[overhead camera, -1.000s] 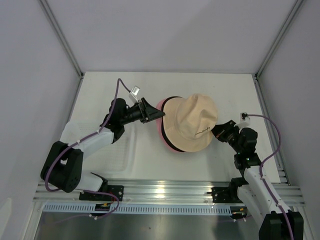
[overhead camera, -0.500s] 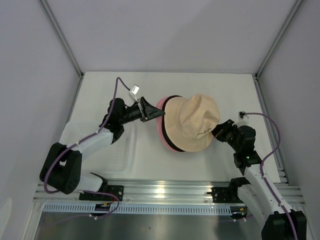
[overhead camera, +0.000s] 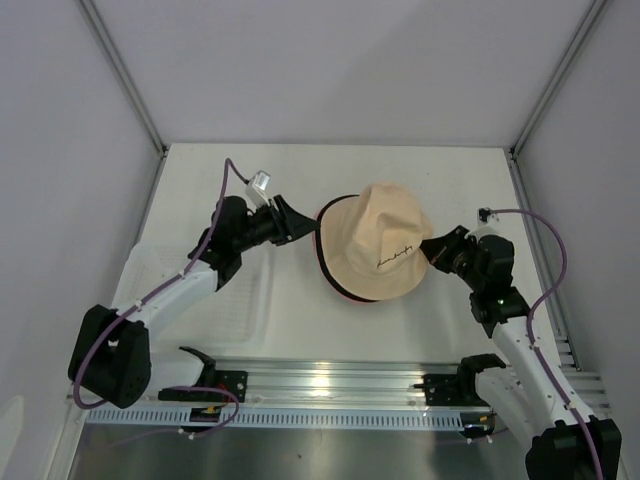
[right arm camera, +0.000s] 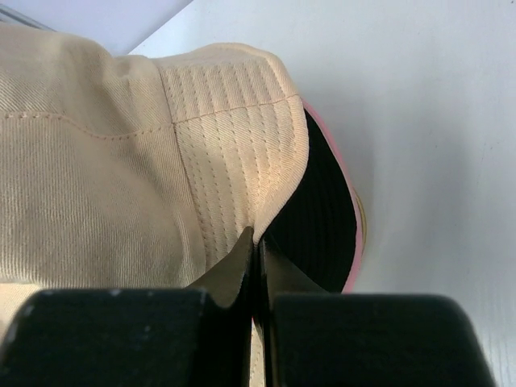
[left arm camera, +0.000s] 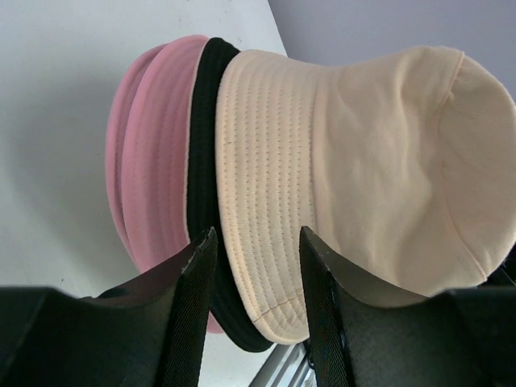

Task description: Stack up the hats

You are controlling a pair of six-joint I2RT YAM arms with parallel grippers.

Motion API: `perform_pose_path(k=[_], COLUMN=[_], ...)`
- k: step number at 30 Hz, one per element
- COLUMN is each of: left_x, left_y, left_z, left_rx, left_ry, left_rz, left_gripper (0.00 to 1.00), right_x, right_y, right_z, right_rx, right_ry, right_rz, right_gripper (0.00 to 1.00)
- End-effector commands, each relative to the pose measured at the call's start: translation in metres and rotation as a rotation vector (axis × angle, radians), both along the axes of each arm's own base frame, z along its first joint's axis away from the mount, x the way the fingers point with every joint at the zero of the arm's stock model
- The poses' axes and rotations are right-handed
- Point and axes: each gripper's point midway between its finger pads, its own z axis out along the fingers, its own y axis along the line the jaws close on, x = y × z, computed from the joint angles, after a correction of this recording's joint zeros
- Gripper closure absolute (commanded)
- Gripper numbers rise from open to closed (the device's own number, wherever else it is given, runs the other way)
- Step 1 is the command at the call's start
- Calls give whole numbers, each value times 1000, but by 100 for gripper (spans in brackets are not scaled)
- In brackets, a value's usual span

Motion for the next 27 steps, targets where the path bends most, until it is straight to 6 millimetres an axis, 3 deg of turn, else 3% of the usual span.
perform_pose_path(k=[1,5,12,16,23,27], left_x=[-3,-6,4,8,8,5], left_y=[-2,-10,-23,-31,-31,-35], left_z=[34,36,-4,-14,-12,-5], left_rx=[-34,-75,-149,-202,-207,-238], left_ry=[-111,-96,41,83,80,60], left_rz=[-24,-71,-92,-116,-115,-155], left_gripper=[51,51,53,55,56,64], right_x=[3,4,4,4,5,8], right_y=[0,2,3,3,4,5], right_z=[18,17,15,18,18,17], right_rx=[-37,-32,-37,-42,-40,-37], right_ry=[-29,-23,-13,-20,-20,-19], right_rz=[3,9,14,15,18,23], right_gripper=[100,100,100,100,100,100])
